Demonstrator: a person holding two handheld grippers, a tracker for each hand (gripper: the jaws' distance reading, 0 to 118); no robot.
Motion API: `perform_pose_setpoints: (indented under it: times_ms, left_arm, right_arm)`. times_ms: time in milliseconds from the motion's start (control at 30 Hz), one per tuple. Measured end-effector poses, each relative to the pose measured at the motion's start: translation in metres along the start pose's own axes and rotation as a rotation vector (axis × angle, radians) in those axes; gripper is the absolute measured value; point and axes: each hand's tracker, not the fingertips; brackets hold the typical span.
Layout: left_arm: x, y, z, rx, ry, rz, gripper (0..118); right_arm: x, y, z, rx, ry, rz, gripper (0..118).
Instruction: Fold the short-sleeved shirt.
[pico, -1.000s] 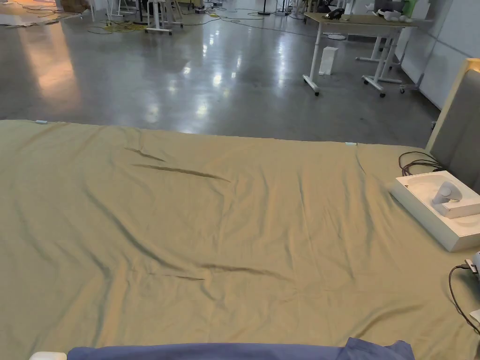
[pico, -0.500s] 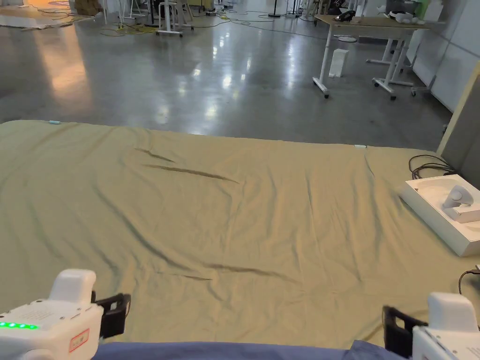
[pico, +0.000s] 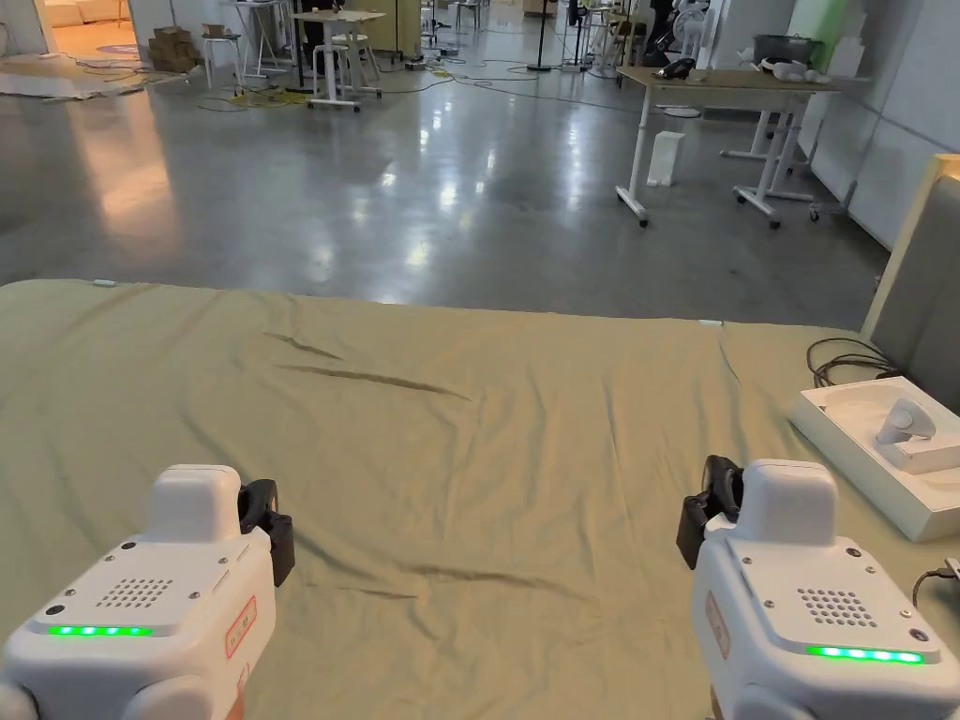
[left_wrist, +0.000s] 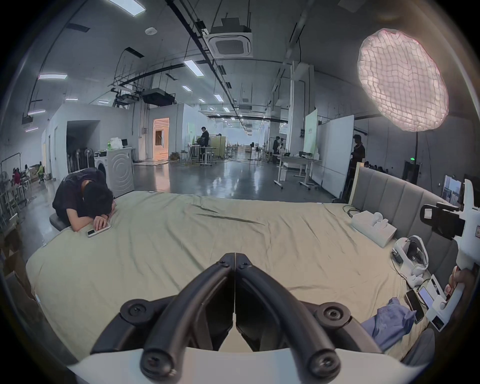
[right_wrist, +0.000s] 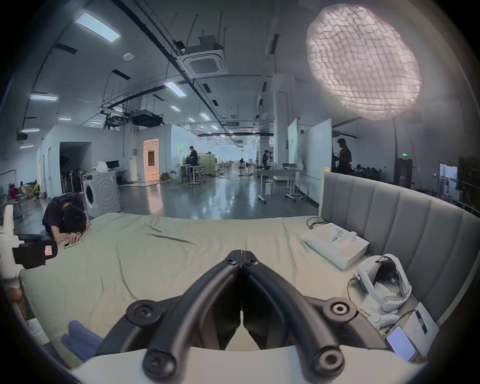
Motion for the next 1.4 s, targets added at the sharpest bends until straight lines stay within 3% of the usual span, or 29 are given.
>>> perform_pose_setpoints:
  times_ms: [200, 433, 700, 767, 833, 867, 1200, 1333, 1400]
  left_arm:
    - [-0.008, -0.003, 0.002, -0.027, -0.034, 0.02, 1]
    - [-0.062, -0.025, -0.006, -0.344, -0.1, 0.114, 1]
    - [-0.136, -0.069, -0.008, -0.685, -0.133, 0.178, 4]
    - [-0.157, -0.083, -0.013, -0.756, -0.17, 0.248, 23]
    - [-0.176, -0.093, -0.019, -0.794, -0.187, 0.279, 61]
    - [-0.183, -0.098, -0.02, -0.793, -0.198, 0.285, 68]
    - [-0.256, -0.145, -0.044, -0.807, -0.404, 0.696, 68]
    - [-0.256, -0.161, -0.053, -0.815, -0.474, 0.672, 68]
    - [-0.258, -0.161, -0.056, -0.805, -0.504, 0.745, 68]
  right_arm:
    - [-0.011, -0.007, -0.003, -0.016, 0.021, 0.052, 0]
    - [-0.014, -0.017, -0.012, -0.094, 0.055, 0.096, 0]
    - [-0.015, -0.033, -0.021, -0.208, 0.05, 0.078, 0]
    - [-0.016, -0.037, -0.022, -0.224, 0.049, 0.091, 0]
    - [-0.017, -0.038, -0.023, -0.237, 0.049, 0.098, 0]
    - [-0.018, -0.039, -0.023, -0.243, 0.047, 0.105, 0]
    - [-0.019, -0.043, -0.025, -0.294, 0.019, 0.127, 0]
    - [-0.02, -0.045, -0.026, -0.315, -0.001, 0.118, 0]
    - [-0.021, -0.046, -0.026, -0.322, -0.005, 0.116, 0]
